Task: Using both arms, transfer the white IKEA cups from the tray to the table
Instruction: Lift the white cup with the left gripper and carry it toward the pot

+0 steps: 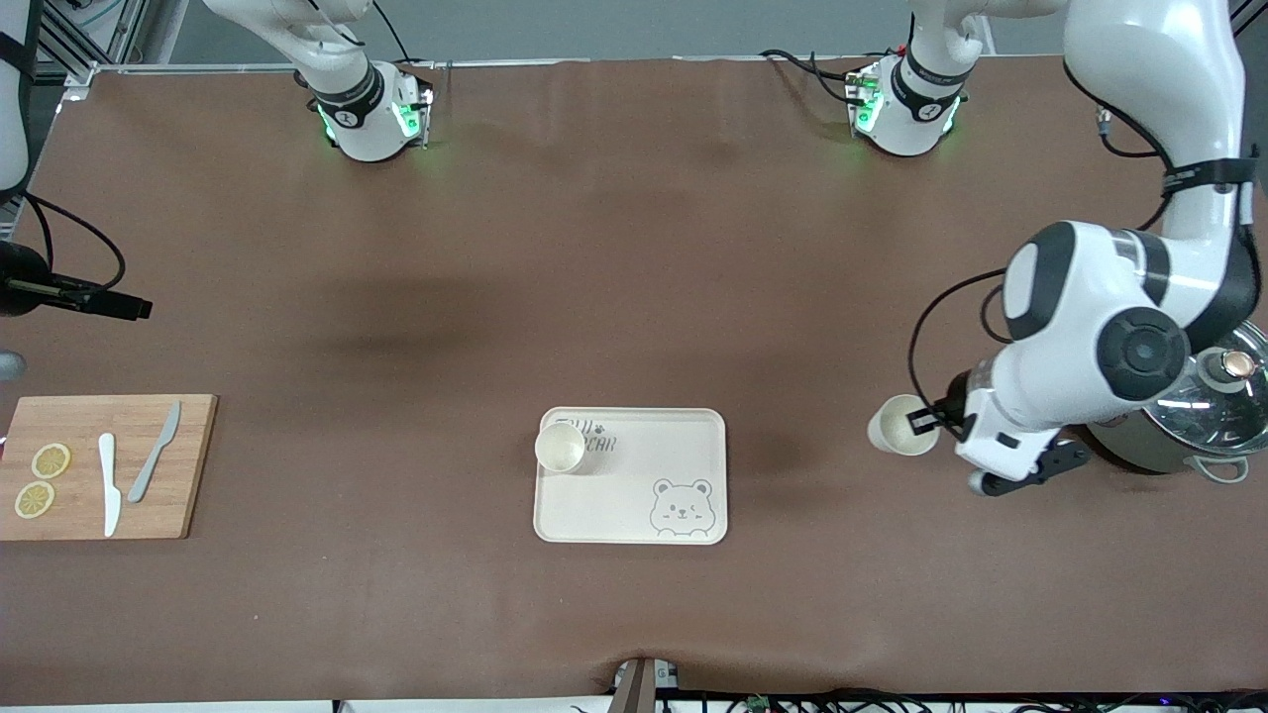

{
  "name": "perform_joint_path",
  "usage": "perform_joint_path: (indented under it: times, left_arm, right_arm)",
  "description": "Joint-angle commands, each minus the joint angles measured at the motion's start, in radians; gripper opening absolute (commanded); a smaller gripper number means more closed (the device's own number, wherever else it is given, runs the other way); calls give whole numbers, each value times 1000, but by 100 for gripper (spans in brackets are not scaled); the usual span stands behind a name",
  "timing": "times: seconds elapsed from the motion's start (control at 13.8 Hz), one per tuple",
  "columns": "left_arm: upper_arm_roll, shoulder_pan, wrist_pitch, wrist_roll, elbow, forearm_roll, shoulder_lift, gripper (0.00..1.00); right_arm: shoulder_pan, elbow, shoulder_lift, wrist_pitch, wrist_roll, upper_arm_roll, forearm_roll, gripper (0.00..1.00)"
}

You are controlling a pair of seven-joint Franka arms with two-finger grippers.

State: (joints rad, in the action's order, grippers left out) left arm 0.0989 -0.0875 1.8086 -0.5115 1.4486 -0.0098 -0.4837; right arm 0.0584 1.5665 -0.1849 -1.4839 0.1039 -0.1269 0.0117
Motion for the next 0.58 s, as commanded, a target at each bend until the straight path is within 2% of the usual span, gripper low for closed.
perform_joint_path:
  times: [0.0, 0.14, 0.29, 0.51]
  left_arm:
    - [5, 76, 4, 43, 64, 19, 7, 0]
    - [10, 147, 61, 117, 108, 17, 5, 0]
    - [5, 150, 115, 123, 163, 21, 10, 0]
    - [10, 178, 248, 151, 263, 71, 13, 0]
  right_arm:
    - [34, 101, -11, -109, -7, 16, -33, 100]
    - [11, 110, -43, -234, -24, 23, -36, 100]
    - [-48, 14, -129, -230, -10, 24, -26, 100]
    - [-60, 15, -179, -274, -1, 26, -51, 100]
